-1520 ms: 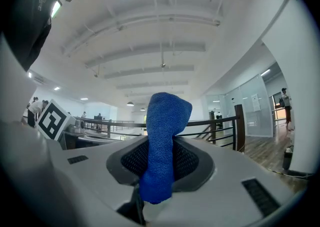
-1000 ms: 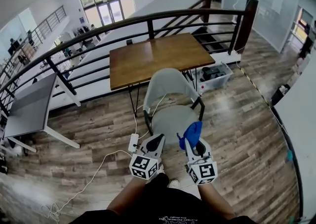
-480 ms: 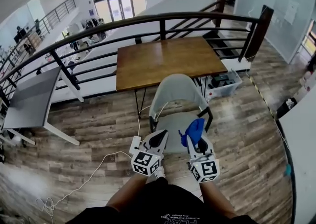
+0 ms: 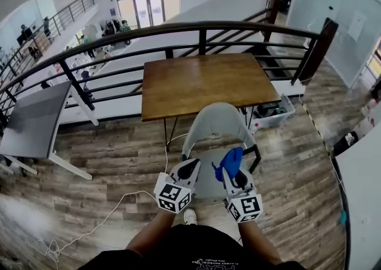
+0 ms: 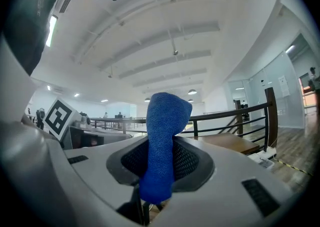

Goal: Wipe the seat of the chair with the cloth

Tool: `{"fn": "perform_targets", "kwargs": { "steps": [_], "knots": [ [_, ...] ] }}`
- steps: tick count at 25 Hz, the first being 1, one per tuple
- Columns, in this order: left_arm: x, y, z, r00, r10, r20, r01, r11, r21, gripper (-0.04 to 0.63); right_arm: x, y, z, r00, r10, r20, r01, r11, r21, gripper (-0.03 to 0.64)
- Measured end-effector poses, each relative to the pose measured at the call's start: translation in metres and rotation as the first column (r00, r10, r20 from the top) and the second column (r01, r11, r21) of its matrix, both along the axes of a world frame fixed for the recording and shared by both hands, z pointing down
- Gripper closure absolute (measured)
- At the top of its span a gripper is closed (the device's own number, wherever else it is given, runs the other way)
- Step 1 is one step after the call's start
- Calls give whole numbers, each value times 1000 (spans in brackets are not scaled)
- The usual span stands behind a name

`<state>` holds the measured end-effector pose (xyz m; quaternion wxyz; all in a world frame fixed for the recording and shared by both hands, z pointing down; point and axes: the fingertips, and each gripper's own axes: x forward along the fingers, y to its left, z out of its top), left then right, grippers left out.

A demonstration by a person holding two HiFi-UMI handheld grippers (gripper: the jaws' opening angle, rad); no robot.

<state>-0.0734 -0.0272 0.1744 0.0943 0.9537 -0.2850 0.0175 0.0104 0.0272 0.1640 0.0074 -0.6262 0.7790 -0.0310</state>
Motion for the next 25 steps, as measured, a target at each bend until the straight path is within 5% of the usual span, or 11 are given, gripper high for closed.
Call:
{"fn": "perform_targets", "kwargs": {
  "steps": [8, 13, 25],
  "knots": [
    [-19, -40, 1, 998, 0, -70, -5, 998, -61, 588, -9, -41, 5, 1000, 6, -4, -6, 1000, -23, 507],
    [-22, -52, 1, 1000, 3, 16, -3, 1000, 22, 588, -10, -54, 8, 1000, -2, -4, 2, 999, -40, 508],
    [8, -79, 24, 998, -22, 54, 24, 999, -30, 588, 13, -101, 29, 997, -64, 36, 67, 994, -84, 508]
  ]
}}
